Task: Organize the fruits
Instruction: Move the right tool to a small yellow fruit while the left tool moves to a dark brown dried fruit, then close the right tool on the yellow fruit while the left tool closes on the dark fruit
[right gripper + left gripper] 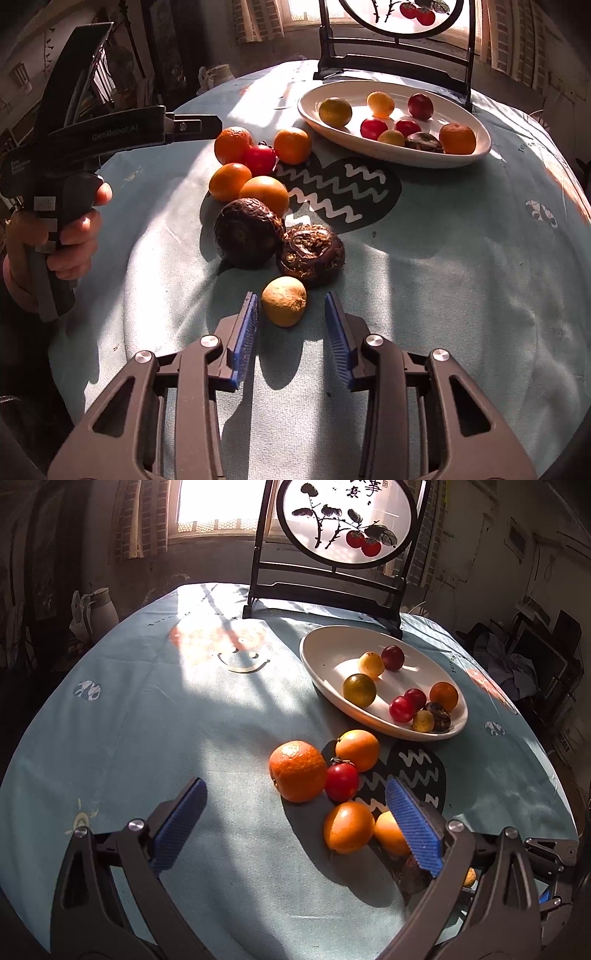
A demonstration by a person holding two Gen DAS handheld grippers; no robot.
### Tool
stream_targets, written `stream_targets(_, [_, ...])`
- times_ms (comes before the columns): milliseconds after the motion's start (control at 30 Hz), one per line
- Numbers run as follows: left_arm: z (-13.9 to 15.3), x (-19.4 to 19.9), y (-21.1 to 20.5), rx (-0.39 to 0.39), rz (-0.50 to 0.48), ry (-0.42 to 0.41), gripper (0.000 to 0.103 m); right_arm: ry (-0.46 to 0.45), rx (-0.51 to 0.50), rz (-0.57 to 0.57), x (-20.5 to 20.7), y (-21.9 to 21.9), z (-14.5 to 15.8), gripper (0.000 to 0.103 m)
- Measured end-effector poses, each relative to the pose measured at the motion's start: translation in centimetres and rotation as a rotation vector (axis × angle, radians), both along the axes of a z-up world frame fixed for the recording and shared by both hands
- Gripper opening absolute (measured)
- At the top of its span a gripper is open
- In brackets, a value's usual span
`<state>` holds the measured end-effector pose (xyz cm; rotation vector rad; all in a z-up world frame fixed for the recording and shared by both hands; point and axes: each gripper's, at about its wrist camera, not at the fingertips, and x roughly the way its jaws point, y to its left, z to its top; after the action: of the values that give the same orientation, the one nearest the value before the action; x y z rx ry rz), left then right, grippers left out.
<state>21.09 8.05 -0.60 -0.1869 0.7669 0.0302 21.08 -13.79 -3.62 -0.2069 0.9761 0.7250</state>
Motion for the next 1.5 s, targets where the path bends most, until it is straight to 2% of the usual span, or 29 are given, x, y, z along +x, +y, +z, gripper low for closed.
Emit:
stream_targets(300, [0.0,-0.1,0.1,-0.005,0.004,-0.001,0.099,0.027,0.006,0.018,0.2,0.4,-0.3,0.038])
stream_targets(400, [0.0,-0.1,0.1,-0.004,0.004,-0.001,0.099,0.032,0.009,0.012,0.3,0.5,-0.4,0.034])
stream_targets(433, [0.0,-0.1,0.1,-0.004,0.003,0.000,0.099,0.034,0.012,0.010,0.3,0.4,-0.4,0.026])
stream_targets(600, [-0.2,-0.1,0.2,-0.012,0.008,0.011,0.099,0.049,0.070,-0.010,0.7,-0.5,0.0,0.025])
stream_targets(700, [-0.2,-0.4,0.0,-0.044,-0.035,0.011,0.099,0.046,0.146,-0.053,1.2,-1.9,1.0,0.025])
stream_targets(800, [-0.4,-1.3,-1.3,-0.061,-0.151,0.011,0.097,0.041,0.192,-0.140,2.0,-3.5,1.6,0.025])
stream_targets(867, [-0.6,-2.1,-2.9,-0.042,-0.241,0.011,0.090,0.059,0.207,-0.184,2.5,-4.3,1.5,0.025])
stream_targets(933, [-0.8,-2.8,-4.5,-0.008,-0.325,0.017,0.076,0.066,0.207,-0.214,2.9,-4.8,1.4,0.025])
stream_targets(1033, [-1.5,-3.2,-6.4,0.001,-0.420,0.050,0.064,0.064,0.195,-0.223,3.0,-4.8,1.3,0.025])
stream_targets(1267, [-2.8,-2.6,-7.6,0.019,-0.440,0.111,0.063,0.034,0.168,-0.203,2.5,-4.4,1.3,0.025])
stream_targets(1500, [-3.6,-2.2,-8.9,0.036,-0.460,0.150,0.044,0.031,0.175,-0.207,2.3,-4.6,1.5,0.025])
